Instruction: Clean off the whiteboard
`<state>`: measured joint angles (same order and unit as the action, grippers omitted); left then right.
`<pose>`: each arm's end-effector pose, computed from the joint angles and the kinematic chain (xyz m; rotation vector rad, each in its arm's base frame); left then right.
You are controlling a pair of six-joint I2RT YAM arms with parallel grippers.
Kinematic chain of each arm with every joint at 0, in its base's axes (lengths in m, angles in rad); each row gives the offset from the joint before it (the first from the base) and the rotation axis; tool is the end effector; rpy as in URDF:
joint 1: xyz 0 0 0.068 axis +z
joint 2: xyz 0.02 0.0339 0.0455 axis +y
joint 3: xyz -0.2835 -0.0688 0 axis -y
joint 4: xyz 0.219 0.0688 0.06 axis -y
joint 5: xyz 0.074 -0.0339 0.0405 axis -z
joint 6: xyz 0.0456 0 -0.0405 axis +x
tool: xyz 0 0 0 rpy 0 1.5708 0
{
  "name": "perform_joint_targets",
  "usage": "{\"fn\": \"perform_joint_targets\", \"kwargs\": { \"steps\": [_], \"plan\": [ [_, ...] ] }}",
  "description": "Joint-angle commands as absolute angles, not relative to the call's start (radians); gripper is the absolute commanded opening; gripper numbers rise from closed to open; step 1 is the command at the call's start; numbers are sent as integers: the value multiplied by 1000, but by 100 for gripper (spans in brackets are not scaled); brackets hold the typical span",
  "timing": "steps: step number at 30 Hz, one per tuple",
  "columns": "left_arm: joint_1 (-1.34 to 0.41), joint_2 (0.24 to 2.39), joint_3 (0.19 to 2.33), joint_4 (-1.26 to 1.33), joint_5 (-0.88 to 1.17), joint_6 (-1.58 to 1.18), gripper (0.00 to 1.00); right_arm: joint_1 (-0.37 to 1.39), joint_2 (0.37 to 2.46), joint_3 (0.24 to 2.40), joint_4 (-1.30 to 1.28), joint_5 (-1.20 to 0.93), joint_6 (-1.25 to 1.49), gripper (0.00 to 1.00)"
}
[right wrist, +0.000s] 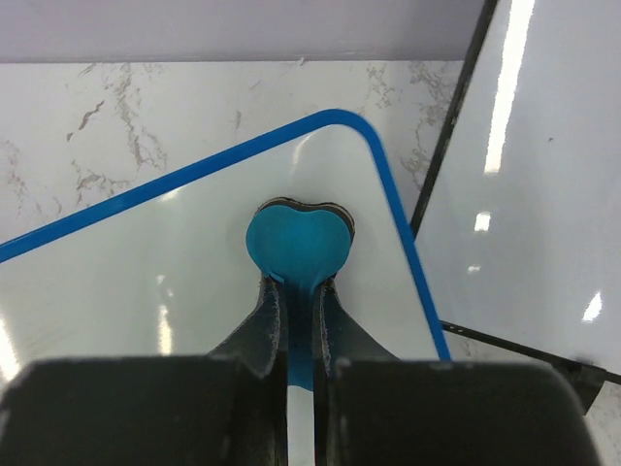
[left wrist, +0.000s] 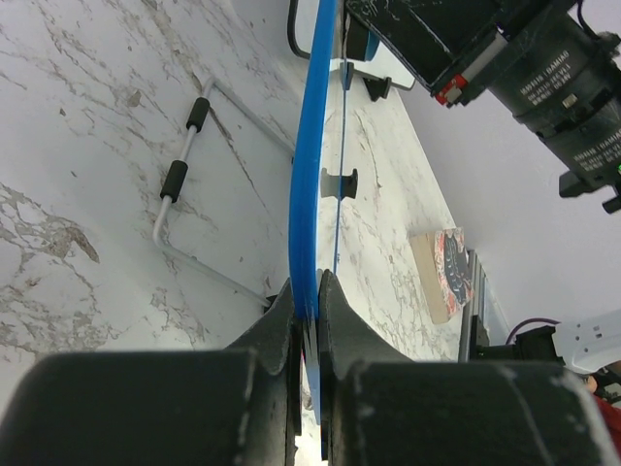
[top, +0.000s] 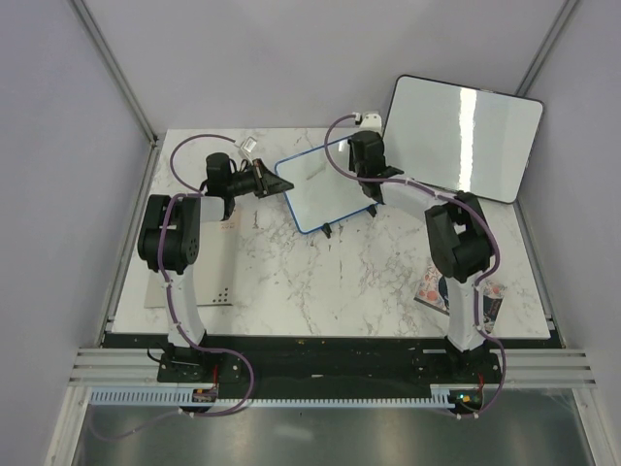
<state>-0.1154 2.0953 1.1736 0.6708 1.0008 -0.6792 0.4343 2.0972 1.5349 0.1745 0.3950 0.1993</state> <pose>0.4303 -0.0885 0.1962 0.2324 1.9372 -1.4449 0.4493 0.1891 0.2487 0.0311 1.9273 0.0365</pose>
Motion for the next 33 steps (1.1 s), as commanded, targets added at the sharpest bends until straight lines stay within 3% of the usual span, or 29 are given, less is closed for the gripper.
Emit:
{"fn": "perform_joint_targets", "kwargs": {
  "steps": [1,15,24,33],
  "plan": [
    [-219,2100,1166,607,1131,-486,2,578,2154,1517,101,245,164,0],
    [-222,2103,1169,604,1131,-483,2,784,2273,1692,58,179,140,0],
    [-224,2102,1170,600,1131,-482,2,733,2284,1724,17,393,132,0],
    [-224,2100,1172,594,1131,-480,2,678,2220,1557,8,360,141,0]
  ]
}}
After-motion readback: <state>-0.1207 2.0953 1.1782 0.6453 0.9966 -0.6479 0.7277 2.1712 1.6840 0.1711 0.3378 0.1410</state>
